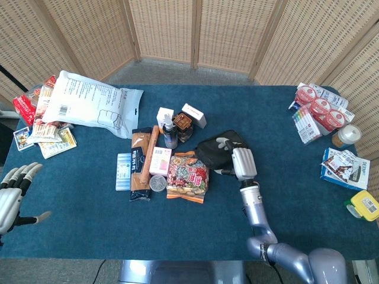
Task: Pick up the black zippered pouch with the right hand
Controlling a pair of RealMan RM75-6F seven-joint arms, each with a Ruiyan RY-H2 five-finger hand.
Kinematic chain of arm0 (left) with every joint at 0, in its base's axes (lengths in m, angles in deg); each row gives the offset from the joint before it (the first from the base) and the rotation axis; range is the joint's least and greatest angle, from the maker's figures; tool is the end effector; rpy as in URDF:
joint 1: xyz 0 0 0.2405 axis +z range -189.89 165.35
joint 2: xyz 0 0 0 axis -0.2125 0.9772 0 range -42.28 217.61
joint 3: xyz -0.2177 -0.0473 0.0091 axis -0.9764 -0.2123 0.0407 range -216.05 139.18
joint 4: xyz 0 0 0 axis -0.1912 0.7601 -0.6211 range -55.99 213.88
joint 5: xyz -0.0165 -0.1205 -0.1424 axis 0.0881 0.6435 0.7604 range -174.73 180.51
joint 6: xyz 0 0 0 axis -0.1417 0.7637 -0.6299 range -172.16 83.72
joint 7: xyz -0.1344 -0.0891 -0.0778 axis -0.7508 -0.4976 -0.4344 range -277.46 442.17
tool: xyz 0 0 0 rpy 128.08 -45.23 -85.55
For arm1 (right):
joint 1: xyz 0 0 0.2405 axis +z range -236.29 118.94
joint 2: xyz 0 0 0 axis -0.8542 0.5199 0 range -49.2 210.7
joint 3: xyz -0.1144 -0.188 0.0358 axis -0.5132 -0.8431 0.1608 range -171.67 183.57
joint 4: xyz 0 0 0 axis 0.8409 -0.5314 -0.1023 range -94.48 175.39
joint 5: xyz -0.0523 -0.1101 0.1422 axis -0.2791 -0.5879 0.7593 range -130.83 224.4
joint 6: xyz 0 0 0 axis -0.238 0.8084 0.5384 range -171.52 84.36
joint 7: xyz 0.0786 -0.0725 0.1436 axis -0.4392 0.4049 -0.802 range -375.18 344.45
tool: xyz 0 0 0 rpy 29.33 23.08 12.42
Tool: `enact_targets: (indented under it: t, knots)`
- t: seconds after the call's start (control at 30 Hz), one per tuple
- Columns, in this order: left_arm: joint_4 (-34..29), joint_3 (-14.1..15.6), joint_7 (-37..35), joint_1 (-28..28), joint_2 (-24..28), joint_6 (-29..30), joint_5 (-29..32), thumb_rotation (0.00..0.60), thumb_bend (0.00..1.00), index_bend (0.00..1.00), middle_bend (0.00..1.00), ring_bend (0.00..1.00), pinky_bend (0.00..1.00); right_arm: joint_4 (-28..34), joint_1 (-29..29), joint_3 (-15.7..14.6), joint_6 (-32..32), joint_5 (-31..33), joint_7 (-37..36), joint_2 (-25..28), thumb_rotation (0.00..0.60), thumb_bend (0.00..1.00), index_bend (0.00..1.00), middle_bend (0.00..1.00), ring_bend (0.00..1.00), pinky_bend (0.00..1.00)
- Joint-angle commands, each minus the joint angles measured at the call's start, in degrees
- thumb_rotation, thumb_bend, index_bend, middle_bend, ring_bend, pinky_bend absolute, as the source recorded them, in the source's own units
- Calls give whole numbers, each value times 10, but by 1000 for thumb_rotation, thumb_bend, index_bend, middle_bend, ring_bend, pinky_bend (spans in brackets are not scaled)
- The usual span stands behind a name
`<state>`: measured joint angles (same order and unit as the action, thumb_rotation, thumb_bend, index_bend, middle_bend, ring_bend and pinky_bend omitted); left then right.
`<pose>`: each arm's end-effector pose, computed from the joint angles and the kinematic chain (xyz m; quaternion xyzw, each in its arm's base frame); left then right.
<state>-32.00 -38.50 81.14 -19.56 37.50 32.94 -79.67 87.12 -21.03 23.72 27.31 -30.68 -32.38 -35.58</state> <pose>-0.2418 0.2057 0.1759 -0.6020 -0.4710 -0.3623 0.5334 -0.1386 -0.3647 -0.0311 0.5297 -0.4666 0.5749 0.4138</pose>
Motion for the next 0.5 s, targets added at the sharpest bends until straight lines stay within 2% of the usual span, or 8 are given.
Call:
enact_targets:
  t: [0.03,0.27,0.5]
  knots:
    - [0,0,0,0,0,0,1,600,6,0,0,0,0,-26,6,4,16,-7,-24,-18,600,186,462,674,656,678]
    - [3,-1,-2,-5,-2,-8,2,600,5,0,0,0,0,-25,8,14,55,-16,-40,-15,600,228,496,717,695,711]
    - [3,-1,-14,-5,2,-5,-9,600,7,0,0,0,0,64,0,25,95,-26,8,33,600,238,499,724,700,712]
